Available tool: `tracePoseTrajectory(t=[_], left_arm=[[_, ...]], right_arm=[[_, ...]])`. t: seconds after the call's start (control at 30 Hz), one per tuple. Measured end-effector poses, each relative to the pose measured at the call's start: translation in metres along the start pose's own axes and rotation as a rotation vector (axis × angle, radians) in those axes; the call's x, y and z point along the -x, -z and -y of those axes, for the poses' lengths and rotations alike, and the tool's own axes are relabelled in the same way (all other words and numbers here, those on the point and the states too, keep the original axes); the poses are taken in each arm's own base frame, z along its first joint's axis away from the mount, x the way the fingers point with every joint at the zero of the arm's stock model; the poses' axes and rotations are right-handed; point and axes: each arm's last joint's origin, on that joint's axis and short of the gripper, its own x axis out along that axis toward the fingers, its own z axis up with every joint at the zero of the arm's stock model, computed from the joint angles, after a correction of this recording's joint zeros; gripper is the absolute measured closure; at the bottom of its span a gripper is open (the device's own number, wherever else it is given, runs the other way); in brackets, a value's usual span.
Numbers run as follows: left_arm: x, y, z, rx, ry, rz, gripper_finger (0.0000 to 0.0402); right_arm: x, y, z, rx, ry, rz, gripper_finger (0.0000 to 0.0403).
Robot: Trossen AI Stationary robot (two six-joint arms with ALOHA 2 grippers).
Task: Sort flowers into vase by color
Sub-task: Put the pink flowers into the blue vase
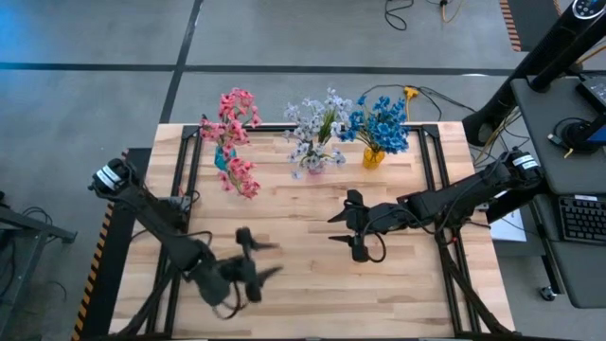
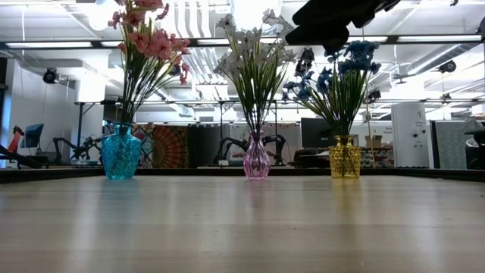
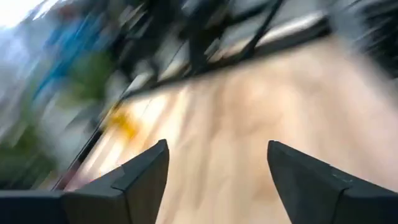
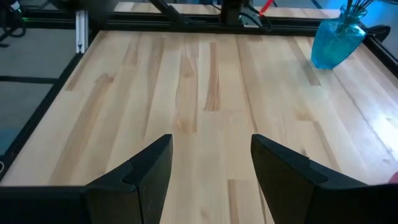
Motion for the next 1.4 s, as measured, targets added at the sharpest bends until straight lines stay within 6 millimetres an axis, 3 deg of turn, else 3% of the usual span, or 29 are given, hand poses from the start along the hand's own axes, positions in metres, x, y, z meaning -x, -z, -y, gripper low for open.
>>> tracePoseTrajectory(t=[0.17,0.33,0.47,0.6,0.9,1.2,1.4], left_arm=[[0.007,0.039,-0.017,0.1,-0.275,-0.17,0.0172],[0.014,0.065,-0.041,0.197,-0.477,-0.163,0.0188],[0.014,0.079,-0.051,0.167,-0.56,-0.109,0.0192],[0.015,0.085,-0.06,0.104,-0.591,-0.115,0.0188],[0.039,0.087,-0.094,0.145,-0.621,-0.103,0.0173],[0.055,0.093,-0.136,0.212,-0.712,-0.079,0.017],[0.058,0.1,-0.153,0.212,-0.776,-0.108,0.014]], right_arm=[[0.0,0.0,0.0,0.0,0.0,0.0,0.0193],[0.0,-0.001,0.0,0.0,0.001,0.015,0.0193],[0.0,-0.003,0.0,0.001,0.002,0.03,0.0193],[0.0,-0.003,0.0,-0.001,0.002,0.031,0.0193],[0.0,-0.005,0.002,-0.014,0.01,0.052,0.0193],[-0.003,-0.01,0.022,-0.044,0.073,0.057,0.0193],[-0.004,-0.013,0.034,-0.059,0.105,0.058,0.0193]])
